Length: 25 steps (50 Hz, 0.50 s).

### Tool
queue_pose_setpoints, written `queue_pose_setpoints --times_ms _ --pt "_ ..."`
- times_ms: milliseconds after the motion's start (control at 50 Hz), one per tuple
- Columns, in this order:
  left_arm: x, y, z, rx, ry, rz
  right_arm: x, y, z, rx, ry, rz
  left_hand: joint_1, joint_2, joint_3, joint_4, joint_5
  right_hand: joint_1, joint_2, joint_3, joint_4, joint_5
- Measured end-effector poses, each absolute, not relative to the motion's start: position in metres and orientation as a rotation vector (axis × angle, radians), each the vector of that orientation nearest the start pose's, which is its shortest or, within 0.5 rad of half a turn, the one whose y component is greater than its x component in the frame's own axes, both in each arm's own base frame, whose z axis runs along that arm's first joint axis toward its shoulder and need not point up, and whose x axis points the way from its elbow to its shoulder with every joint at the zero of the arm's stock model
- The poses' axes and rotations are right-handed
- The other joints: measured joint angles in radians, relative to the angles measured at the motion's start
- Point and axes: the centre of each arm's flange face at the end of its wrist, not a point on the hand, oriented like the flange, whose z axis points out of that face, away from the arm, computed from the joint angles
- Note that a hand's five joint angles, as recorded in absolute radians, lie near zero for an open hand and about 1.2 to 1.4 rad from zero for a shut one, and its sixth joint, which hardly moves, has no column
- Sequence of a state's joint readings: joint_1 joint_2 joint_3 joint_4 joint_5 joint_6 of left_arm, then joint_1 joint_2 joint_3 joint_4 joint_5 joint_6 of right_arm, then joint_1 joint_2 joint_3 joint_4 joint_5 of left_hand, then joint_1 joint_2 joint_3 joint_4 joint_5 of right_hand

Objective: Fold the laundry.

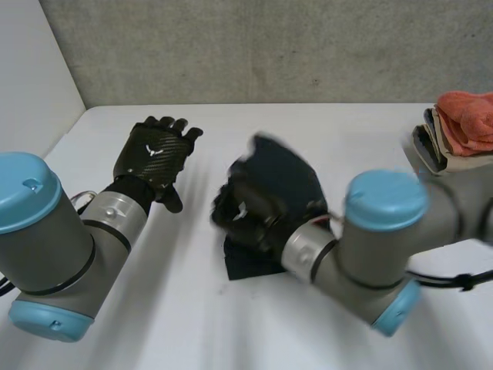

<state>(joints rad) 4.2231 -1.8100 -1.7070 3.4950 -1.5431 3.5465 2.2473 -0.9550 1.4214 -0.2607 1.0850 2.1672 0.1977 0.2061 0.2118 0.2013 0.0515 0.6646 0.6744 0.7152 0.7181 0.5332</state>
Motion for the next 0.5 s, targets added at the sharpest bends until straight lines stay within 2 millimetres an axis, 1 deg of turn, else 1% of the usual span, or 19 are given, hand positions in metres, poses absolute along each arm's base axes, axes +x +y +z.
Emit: queue_pose_setpoints --times_ms 20,40,60,80,120,160,220,240,260,280,320,340,360,400,440,460,500 --pt "-0.281 -0.243 0.224 1.022 2.06 -2.254 0.384 -0.195 0.152 -1.953 1.178 -1.869 0.0 0.0 0.0 0.0 0.0 -0.083 -0.081 -0.099 -0.099 -0.082" --pt "-0.281 -0.244 0.225 1.019 2.055 -2.26 0.387 -0.193 0.15 -1.956 1.174 -1.86 0.0 0.0 0.0 0.0 0.0 -0.247 -0.249 -0.265 -0.266 -0.256" --pt "-0.282 -0.245 0.227 1.015 2.047 -2.269 0.388 -0.192 0.149 -1.951 1.179 -1.855 0.0 0.0 0.0 0.0 0.0 -0.339 -0.341 -0.365 -0.368 -0.371" --pt "-0.282 -0.246 0.229 1.011 2.039 -2.278 0.389 -0.192 0.15 -1.941 1.19 -1.855 0.0 0.0 0.0 0.0 0.0 -0.402 -0.406 -0.437 -0.441 -0.438" --pt "-0.284 -0.249 0.234 1.002 2.021 -2.3 0.388 -0.196 0.155 -1.892 1.237 -1.864 0.0 0.0 0.0 0.0 0.0 -0.431 -0.456 -0.494 -0.495 -0.48" --pt "-0.287 -0.252 0.242 0.99 1.997 -2.331 0.383 -0.204 0.167 -1.78 1.336 -1.874 0.0 0.0 0.0 0.0 0.0 -0.432 -0.465 -0.505 -0.508 -0.481" --pt "-0.292 -0.258 0.252 0.971 1.967 -2.38 0.371 -0.216 0.187 -1.564 1.486 -1.874 0.0 0.0 0.0 0.0 0.0 -0.432 -0.465 -0.505 -0.508 -0.481" --pt "-0.297 -0.261 0.256 0.964 1.961 -2.406 0.362 -0.223 0.198 -1.422 1.565 -1.86 0.0 0.0 0.0 0.0 0.0 -0.432 -0.465 -0.505 -0.508 -0.481" --pt "-0.298 -0.262 0.257 0.963 1.961 -2.412 0.359 -0.226 0.202 -1.371 1.589 -1.855 0.0 0.0 0.0 0.0 0.0 -0.432 -0.465 -0.505 -0.508 -0.481" --pt "-0.305 -0.264 0.259 0.962 1.963 -2.437 0.35 -0.232 0.211 -1.232 1.648 -1.835 0.0 0.0 0.0 0.0 0.0 -0.432 -0.465 -0.505 -0.508 -0.481" --pt "-0.319 -0.265 0.26 0.974 1.983 -2.476 0.334 -0.243 0.224 -1.01 1.725 -1.797 0.0 0.0 0.0 0.0 0.0 -0.432 -0.465 -0.505 -0.508 -0.483" --pt "-0.323 -0.265 0.26 0.979 1.99 -2.485 0.329 -0.246 0.227 -0.956 1.741 -1.785 0.0 0.0 0.0 0.0 0.0 -0.432 -0.465 -0.505 -0.508 -0.483" --pt "-0.339 -0.262 0.257 1.009 2.029 -2.505 0.315 -0.256 0.234 -0.812 1.792 -1.755 0.0 0.0 0.0 0.0 0.0 -0.432 -0.465 -0.505 -0.508 -0.483" --pt "-0.361 -0.256 0.249 1.066 2.098 -2.509 0.293 -0.27 0.24 -0.658 1.869 -1.709 0.0 0.0 0.0 0.0 0.0 -0.432 -0.465 -0.505 -0.508 -0.483" --pt "-0.375 -0.252 0.24 1.108 2.151 -2.487 0.282 -0.278 0.24 -0.607 1.93 -1.675 0.0 0.0 0.0 0.0 0.0 -0.432 -0.465 -0.505 -0.508 -0.483" --pt "-0.385 -0.25 0.229 1.148 2.202 -2.446 0.275 -0.285 0.236 -0.59 1.987 -1.642 0.0 0.0 0.0 0.0 0.0 -0.432 -0.465 -0.505 -0.508 -0.483" --pt "-0.393 -0.249 0.217 1.181 2.25 -2.394 0.27 -0.291 0.228 -0.597 2.049 -1.603 0.001 0.0 0.0 0.001 0.0 -0.432 -0.465 -0.505 -0.508 -0.483"
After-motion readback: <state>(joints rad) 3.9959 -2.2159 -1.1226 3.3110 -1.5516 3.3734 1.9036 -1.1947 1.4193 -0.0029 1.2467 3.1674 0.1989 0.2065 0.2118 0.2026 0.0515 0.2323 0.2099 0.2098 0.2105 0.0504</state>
